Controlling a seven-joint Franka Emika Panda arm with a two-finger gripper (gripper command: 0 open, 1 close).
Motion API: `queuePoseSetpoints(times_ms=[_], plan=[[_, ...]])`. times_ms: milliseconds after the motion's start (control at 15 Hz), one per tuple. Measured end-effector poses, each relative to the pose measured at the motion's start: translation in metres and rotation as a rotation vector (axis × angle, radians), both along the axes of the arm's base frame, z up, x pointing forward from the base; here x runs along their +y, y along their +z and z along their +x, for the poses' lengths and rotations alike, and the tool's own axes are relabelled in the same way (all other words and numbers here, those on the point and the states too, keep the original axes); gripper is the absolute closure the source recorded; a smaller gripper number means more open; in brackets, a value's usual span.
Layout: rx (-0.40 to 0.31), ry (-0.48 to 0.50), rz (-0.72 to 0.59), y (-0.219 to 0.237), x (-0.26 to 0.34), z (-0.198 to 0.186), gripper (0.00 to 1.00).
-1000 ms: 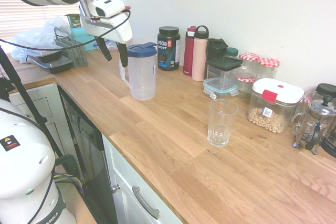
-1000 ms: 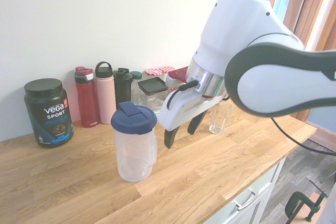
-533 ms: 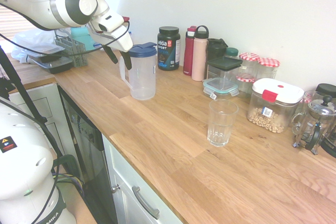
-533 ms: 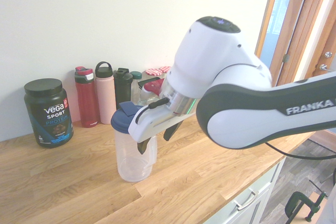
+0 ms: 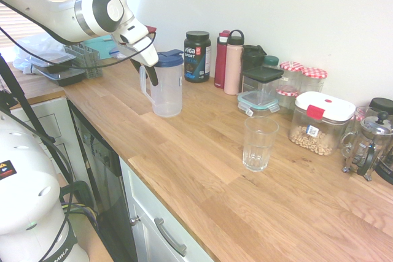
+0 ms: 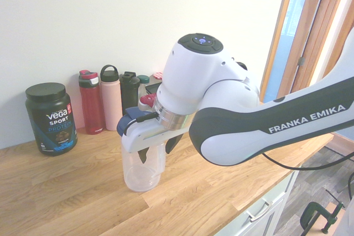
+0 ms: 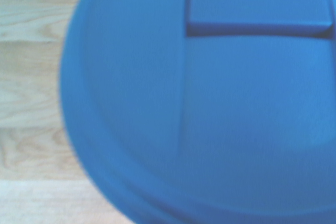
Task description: Pour me some water
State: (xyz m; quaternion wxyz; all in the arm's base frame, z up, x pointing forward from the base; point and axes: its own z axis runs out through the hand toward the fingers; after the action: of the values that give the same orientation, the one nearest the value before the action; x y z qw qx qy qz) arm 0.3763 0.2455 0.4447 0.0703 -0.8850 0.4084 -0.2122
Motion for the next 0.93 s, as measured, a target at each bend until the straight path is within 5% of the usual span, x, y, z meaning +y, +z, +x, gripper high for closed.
queuePoseSetpoints(times_ms=[933], plan=[[-0.006, -0.007, 0.025, 0.0002, -0.0013, 0.0038, 1.00]])
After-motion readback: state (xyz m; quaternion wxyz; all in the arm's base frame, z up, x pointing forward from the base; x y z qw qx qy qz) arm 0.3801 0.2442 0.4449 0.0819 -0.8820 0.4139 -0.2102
